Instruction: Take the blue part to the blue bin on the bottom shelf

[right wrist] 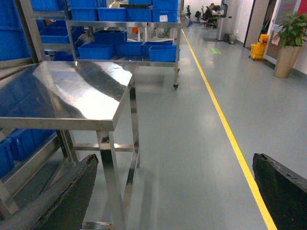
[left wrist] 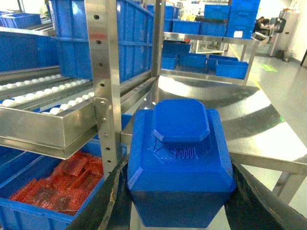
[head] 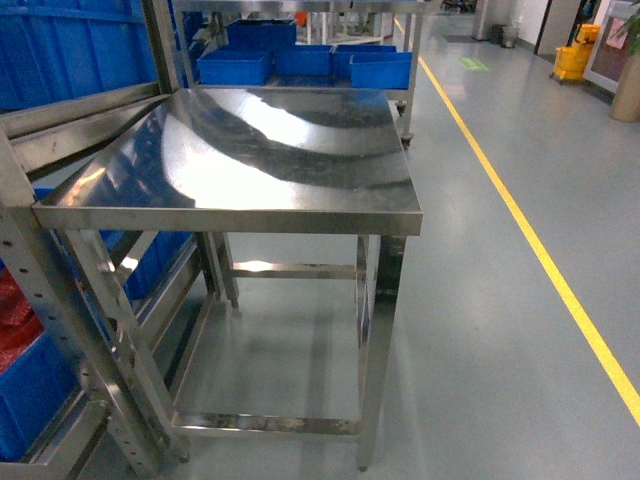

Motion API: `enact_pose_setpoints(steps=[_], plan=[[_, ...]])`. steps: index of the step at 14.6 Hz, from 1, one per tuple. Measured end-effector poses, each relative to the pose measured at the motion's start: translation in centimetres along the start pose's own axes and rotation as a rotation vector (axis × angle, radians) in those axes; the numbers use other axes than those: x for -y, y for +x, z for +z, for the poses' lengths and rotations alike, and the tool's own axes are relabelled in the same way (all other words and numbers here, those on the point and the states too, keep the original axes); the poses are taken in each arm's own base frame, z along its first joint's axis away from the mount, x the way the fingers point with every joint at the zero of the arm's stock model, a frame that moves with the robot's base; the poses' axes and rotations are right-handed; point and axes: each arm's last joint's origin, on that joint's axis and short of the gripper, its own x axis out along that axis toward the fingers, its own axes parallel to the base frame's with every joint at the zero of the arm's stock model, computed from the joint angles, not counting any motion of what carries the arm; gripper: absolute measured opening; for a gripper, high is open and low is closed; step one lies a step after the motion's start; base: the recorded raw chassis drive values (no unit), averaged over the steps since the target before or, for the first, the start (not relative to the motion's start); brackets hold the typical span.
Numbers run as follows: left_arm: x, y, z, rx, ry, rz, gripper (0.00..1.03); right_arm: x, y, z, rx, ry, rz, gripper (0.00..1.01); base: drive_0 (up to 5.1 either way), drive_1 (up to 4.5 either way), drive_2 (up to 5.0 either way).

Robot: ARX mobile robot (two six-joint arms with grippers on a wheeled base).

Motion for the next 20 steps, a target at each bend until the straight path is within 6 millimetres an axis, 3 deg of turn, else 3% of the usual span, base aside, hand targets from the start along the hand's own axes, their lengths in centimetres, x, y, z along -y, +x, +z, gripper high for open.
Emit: enact_pose_setpoints(steps=[20], plan=[[0.00, -0.02, 0.02, 0.002, -0.001, 0.000, 0.44, 0.00, 0.00, 0.04, 0.005, 0.000, 0.000, 0.98, -0.2, 0.34, -0.1]])
